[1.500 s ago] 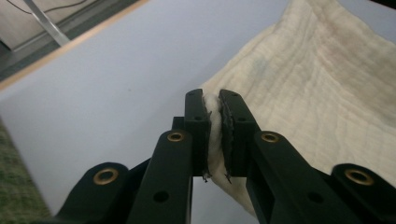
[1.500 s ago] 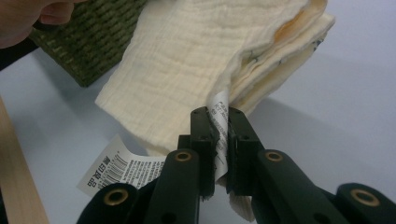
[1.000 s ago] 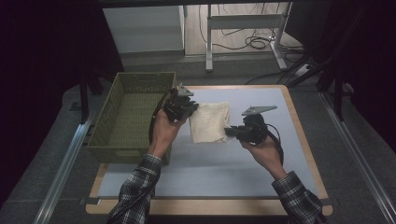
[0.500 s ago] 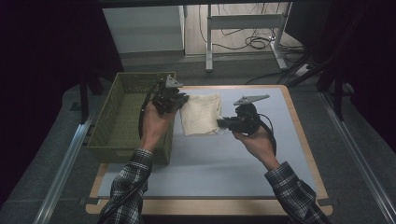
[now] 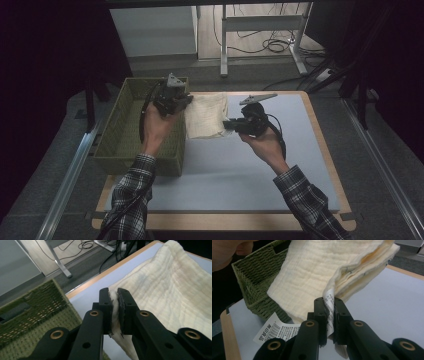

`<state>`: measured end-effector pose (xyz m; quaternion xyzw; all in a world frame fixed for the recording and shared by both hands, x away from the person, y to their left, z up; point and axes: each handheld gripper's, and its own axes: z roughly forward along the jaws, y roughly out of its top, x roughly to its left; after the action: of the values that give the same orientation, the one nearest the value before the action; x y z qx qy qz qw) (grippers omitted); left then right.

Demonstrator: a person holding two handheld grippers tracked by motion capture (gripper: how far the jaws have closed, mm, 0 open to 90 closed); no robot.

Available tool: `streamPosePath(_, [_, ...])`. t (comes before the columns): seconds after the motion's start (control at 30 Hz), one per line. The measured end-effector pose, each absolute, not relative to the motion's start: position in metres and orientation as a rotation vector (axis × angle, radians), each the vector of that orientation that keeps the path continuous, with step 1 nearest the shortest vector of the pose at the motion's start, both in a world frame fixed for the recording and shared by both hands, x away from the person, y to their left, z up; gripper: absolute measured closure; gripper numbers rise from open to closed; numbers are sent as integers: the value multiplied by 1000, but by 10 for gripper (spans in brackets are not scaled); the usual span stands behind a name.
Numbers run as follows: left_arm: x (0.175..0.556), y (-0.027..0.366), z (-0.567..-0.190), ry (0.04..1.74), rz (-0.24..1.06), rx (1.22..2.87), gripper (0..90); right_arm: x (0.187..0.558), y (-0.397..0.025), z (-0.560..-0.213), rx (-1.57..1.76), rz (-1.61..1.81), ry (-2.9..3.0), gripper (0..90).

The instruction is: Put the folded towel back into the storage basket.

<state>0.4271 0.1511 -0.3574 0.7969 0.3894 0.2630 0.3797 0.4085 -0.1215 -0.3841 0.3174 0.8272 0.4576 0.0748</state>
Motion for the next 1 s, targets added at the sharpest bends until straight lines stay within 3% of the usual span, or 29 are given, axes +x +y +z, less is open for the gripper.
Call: streamPosePath(1.0, [436,242,-368,1180,802,2066,824,429,-4,-399,863,1373,2562,832])
